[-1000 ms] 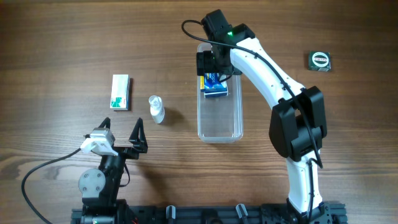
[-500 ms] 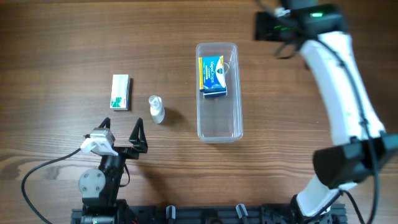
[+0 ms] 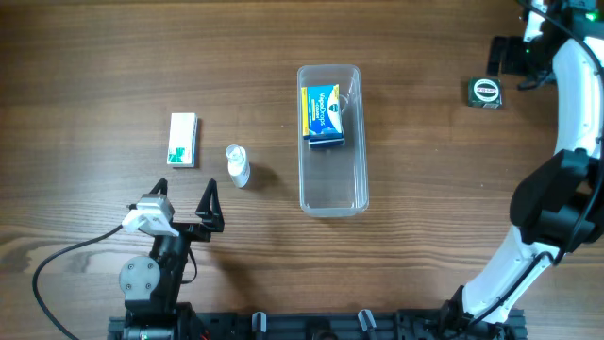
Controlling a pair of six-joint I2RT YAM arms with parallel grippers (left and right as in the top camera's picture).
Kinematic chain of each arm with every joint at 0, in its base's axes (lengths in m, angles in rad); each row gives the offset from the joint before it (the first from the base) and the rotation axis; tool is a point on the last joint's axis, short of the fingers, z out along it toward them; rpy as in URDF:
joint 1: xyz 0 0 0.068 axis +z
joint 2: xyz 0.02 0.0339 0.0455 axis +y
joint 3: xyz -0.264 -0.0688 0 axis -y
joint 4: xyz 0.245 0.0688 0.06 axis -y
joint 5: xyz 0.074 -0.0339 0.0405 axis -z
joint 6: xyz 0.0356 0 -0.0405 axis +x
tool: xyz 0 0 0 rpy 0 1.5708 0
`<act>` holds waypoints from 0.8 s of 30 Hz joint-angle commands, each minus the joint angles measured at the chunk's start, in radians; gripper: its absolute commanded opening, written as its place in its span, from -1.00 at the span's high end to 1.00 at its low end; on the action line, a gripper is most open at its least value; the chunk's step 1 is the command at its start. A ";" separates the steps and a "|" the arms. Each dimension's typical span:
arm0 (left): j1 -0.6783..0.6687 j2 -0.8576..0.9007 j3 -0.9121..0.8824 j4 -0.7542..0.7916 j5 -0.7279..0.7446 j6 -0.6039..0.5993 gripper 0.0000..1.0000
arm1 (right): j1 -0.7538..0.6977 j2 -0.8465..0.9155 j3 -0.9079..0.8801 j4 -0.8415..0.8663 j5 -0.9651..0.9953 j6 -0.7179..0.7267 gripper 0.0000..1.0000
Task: Pack container
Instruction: 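Reach the right gripper to the green Zam-Buk tin and grasp it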
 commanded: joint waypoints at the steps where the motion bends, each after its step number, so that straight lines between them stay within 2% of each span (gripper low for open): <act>1: 0.005 -0.007 -0.006 -0.001 0.008 0.023 -0.99 | -0.007 0.056 0.002 0.008 -0.082 -0.060 -1.00; 24: 0.005 -0.007 -0.006 -0.001 0.008 0.023 -0.99 | 0.005 0.285 0.002 0.112 -0.081 -0.021 -1.00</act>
